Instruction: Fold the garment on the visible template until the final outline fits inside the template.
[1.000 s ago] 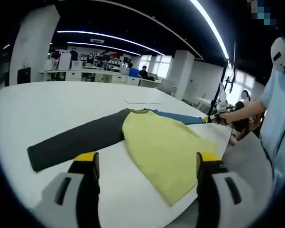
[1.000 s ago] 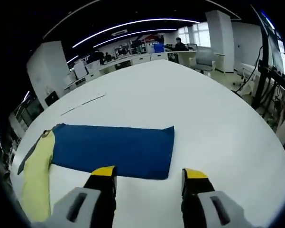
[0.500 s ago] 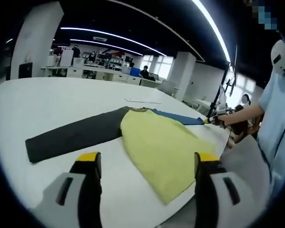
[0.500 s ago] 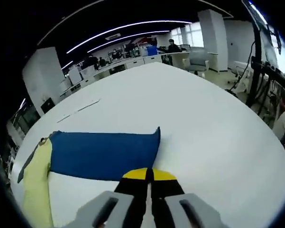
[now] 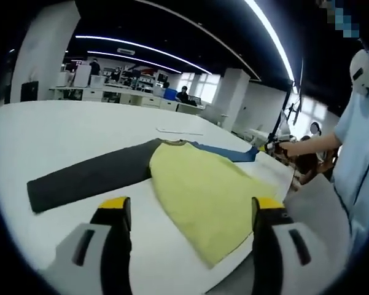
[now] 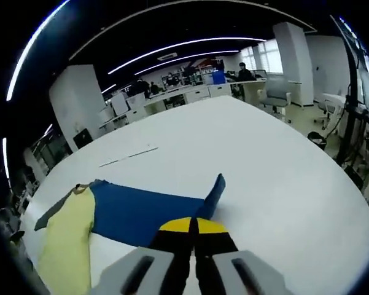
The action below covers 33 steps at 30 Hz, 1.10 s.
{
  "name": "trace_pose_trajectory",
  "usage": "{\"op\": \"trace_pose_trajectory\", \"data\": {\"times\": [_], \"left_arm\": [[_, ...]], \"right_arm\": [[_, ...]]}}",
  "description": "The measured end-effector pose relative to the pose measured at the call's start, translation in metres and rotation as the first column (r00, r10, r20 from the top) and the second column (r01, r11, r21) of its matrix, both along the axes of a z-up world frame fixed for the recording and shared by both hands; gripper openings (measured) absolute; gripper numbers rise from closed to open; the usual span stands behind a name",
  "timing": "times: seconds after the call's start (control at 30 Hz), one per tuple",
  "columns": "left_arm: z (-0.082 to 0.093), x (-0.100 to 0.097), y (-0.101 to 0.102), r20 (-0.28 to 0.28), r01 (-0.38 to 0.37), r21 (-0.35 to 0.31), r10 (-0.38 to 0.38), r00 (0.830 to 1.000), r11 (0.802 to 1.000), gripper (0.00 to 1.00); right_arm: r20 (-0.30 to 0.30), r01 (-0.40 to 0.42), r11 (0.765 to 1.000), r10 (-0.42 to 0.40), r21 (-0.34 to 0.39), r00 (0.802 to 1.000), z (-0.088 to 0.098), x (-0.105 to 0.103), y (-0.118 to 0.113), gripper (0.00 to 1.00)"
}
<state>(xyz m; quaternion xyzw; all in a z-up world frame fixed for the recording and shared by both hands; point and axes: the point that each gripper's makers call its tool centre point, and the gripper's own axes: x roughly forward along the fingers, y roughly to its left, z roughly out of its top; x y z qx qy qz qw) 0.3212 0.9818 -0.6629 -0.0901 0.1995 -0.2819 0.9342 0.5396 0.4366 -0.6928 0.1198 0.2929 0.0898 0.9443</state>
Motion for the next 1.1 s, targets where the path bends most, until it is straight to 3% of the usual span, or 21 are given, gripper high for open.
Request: {"op": "trace_pose_trajectory", "data": {"times": [0.13,0.3,0.37,0.57,0.8,1.1], "left_arm": [[-0.008,-0.005,-0.002,-0.023,0.037,0.047,-0.036,0.999,0.998,0.78],[-0.013,-0.009,-0.003,-0.031,0.044,0.049,-0.043,0.999,0.998,0.79],[-0.014,-0.011,-0.003,-0.027,0.039,0.041,-0.038,0.999,0.998,0.78],[-0.017,-0.014,-0.002,-0.026,0.031,0.030,-0.031,0.999,0.999,0.78],[-0.016,-0.019,0.002,-0.021,0.015,0.019,-0.015,1.000,1.000,0.77],[-0.019,-0.024,0.004,-0.026,0.002,0.009,-0.001,1.000,1.000,0.77]], "right_arm": [[0.027,-0.091,0.995,0.089,0.051,0.996,0.015,0.008,0.038,0.00],[0.074,-0.183,0.977,0.176,0.112,0.982,0.037,0.021,0.091,0.00],[0.084,-0.242,0.966,0.235,0.089,0.968,0.042,0.025,0.114,0.00],[0.113,-0.356,0.925,0.343,0.135,0.933,0.055,0.032,0.185,0.00],[0.135,-0.436,0.884,0.417,0.169,0.899,0.063,0.035,0.240,0.00],[0.174,-0.541,0.815,0.514,0.207,0.840,0.079,0.030,0.312,0.00]]}}
